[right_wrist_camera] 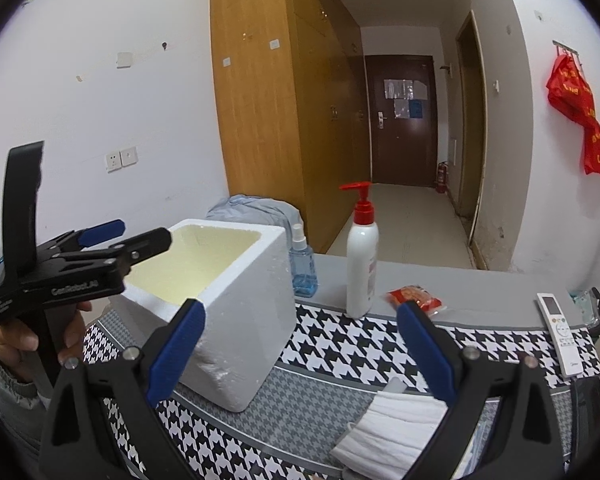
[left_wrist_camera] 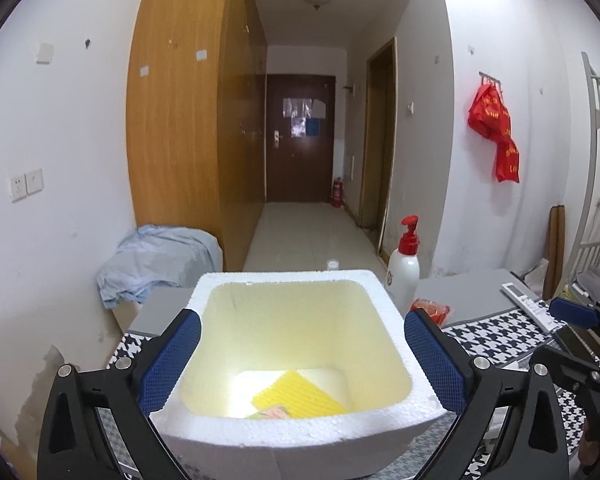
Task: Organize soft objects
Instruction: 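Move both tools back toward the white cloth stack on the table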
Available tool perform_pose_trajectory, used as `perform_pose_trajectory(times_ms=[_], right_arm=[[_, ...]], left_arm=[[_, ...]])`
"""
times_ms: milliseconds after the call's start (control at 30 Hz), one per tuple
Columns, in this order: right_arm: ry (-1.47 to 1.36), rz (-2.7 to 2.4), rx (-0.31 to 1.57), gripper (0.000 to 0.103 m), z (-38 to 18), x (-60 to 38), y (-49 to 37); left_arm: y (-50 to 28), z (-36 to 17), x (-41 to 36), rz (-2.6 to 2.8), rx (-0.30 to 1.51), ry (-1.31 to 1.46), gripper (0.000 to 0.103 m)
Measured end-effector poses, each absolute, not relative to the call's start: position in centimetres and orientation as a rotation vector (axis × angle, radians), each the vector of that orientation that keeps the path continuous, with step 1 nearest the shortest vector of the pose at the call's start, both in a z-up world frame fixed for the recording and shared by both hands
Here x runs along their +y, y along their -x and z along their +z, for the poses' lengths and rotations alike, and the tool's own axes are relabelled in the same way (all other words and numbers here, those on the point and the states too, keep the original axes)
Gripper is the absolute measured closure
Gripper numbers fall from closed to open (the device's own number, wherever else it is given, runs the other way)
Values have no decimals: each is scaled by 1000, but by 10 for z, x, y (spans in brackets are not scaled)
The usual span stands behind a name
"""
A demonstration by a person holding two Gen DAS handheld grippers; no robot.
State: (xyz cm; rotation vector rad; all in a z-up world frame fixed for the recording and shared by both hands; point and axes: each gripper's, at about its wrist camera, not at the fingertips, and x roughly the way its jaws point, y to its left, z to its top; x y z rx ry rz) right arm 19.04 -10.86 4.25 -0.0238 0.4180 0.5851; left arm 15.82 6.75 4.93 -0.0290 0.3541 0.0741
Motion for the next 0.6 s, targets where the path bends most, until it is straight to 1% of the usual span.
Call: perform_pose_trajectory(times_ms=[400,600], right_arm=[[20,556,385,4,49,-129,-167],[21,545,374,4,51,-137,-153]], left_arm=[[-124,61,49,60,290,-4,1],[-108,62,42,37,285,5,1]])
